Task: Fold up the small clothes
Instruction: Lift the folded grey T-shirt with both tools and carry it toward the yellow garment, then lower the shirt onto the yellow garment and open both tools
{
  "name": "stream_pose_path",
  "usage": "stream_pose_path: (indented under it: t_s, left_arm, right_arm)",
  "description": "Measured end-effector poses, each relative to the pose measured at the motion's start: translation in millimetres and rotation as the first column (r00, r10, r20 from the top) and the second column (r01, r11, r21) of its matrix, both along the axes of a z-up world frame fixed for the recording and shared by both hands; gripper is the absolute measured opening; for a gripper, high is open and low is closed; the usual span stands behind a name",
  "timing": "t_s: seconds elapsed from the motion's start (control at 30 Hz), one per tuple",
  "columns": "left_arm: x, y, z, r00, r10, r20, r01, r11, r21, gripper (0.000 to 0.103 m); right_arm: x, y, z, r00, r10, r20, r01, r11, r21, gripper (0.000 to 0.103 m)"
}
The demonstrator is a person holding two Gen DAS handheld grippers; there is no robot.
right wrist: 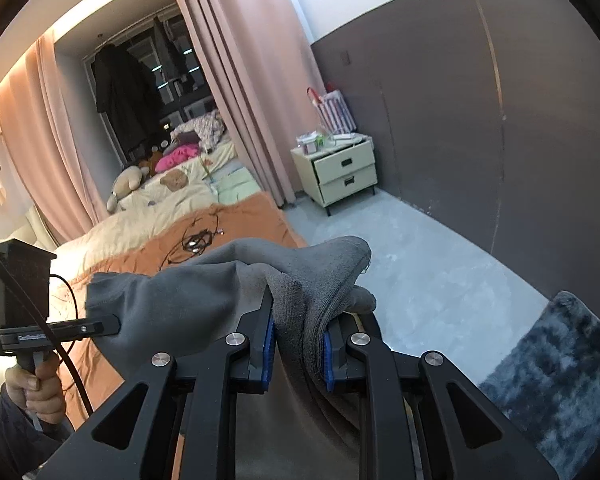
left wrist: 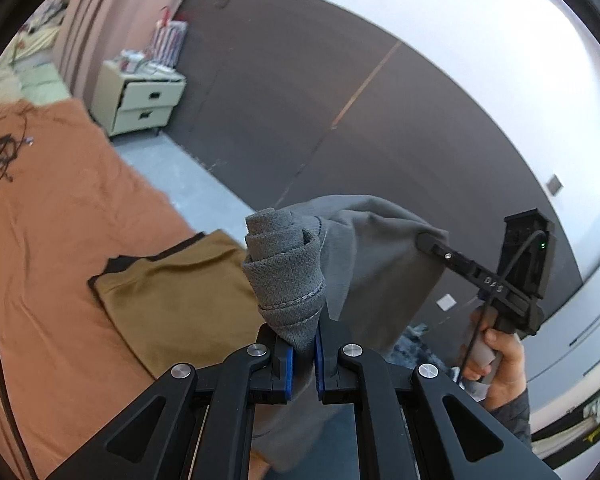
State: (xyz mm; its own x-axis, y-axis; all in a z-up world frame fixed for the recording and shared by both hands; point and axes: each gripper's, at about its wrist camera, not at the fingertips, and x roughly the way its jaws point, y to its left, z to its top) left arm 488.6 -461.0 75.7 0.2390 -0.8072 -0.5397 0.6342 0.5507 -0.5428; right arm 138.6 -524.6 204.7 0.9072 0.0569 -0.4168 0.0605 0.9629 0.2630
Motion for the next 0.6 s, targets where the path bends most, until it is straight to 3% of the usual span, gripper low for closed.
stream_pose_path:
  t_s: [0.27,0.37,0.4,0.43,0.47,0.5,0.6]
  left_arm:
    - [61,10,-46,0.999,0.029,-0.019,-0.029,1.0,0.007,0.008]
    - [80,17,-70,0.996,0.093,0.009,-0.094,0.995,0.036,0.01]
    - [85,17,-80,0.993,0.12,0.004,-0.12,0.99,0.072,0.017]
    - [93,15,-98,0.989,0.148,-0.026,-0.143,0.98,0.139,0.035]
    - [98,15,-110,0.985,0.164,-0.053,-0.152,0.972,0.181,0.046]
    - [105,16,-128,0.978,0.185,-0.099,-0.158,0.96,0.231,0.059]
    - [112,34,-155,0.962,0.222,-0.16,-0.181,0.955,0.235,0.059]
  right_arm:
    - [63,57,-16,0.998,0.027,-0.058,-0.028,0.999,-0.025,0.015]
    - [82,78,-20,0.999,0.039,-0.036,-0.04,0.999,-0.016,0.019]
    - [88,81,-24,0.999,0.032,-0.038,-0.033,0.999,-0.012,0.021]
    - [99,87,-32,0.998,0.003,-0.068,-0.003,1.0,-0.005,0.038]
    - [111,93,-40,0.992,-0.019,-0.126,0.019,1.0,0.0,0.062]
    - [119,94,-54,0.982,-0.037,-0.185,0.038,0.999,0.0,0.065]
    - [127,111,-74,0.956,-0.086,-0.279,0.08,0.996,-0.032,0.065]
